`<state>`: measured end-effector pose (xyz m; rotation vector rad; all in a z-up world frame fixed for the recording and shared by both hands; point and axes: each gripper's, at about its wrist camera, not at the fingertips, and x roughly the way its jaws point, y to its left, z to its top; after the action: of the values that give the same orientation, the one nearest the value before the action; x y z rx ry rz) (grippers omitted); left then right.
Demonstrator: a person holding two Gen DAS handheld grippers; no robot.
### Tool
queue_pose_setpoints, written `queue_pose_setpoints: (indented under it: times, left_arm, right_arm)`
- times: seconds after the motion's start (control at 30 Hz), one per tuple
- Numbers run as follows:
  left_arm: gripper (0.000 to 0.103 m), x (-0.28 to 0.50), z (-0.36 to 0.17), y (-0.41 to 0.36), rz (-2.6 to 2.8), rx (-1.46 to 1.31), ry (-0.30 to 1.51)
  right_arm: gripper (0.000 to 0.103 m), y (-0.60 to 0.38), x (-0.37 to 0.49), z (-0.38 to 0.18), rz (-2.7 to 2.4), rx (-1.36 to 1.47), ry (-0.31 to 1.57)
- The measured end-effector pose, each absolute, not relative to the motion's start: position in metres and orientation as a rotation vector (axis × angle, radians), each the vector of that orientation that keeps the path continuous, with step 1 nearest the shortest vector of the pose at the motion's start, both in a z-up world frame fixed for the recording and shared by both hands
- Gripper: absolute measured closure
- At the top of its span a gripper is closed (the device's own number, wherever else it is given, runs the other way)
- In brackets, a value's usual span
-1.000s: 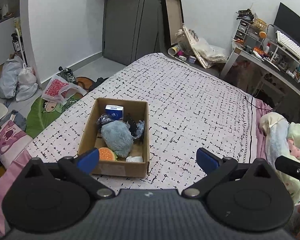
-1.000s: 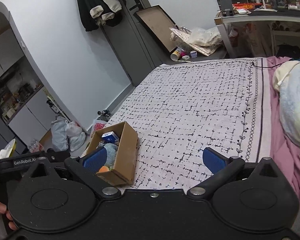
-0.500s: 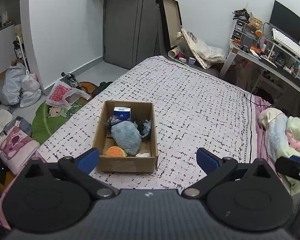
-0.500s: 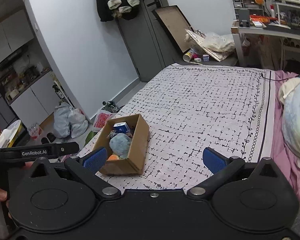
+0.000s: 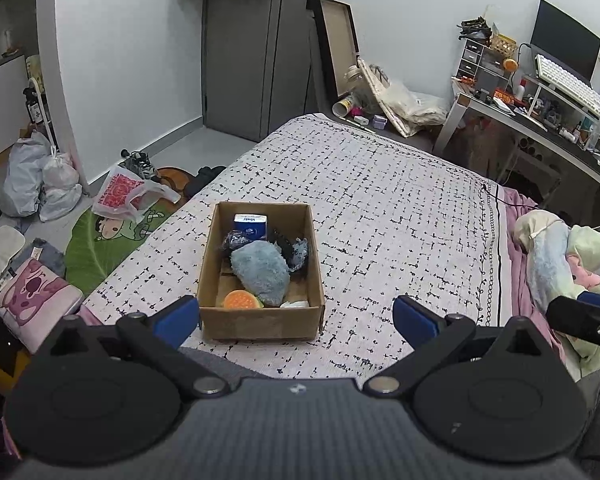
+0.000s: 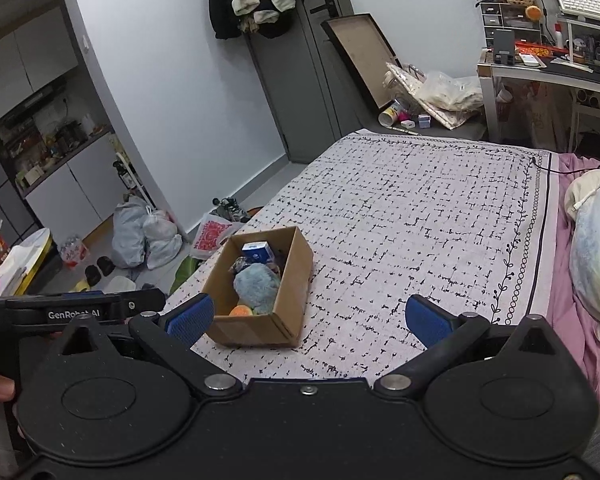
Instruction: Organize soft objects
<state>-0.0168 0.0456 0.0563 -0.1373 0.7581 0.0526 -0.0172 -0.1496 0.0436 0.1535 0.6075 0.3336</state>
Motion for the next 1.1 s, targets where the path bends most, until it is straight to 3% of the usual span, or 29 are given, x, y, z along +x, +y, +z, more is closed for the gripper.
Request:
queue_pose_setpoints:
  times: [1.1]
  left_arm:
    - [0.001,-0.0261,0.0540,0.0399,0.027,-0.123,0.765]
  right_arm:
    - [0.000,-0.1500,-0.0228,0.0400,0.307,0.158,0.618]
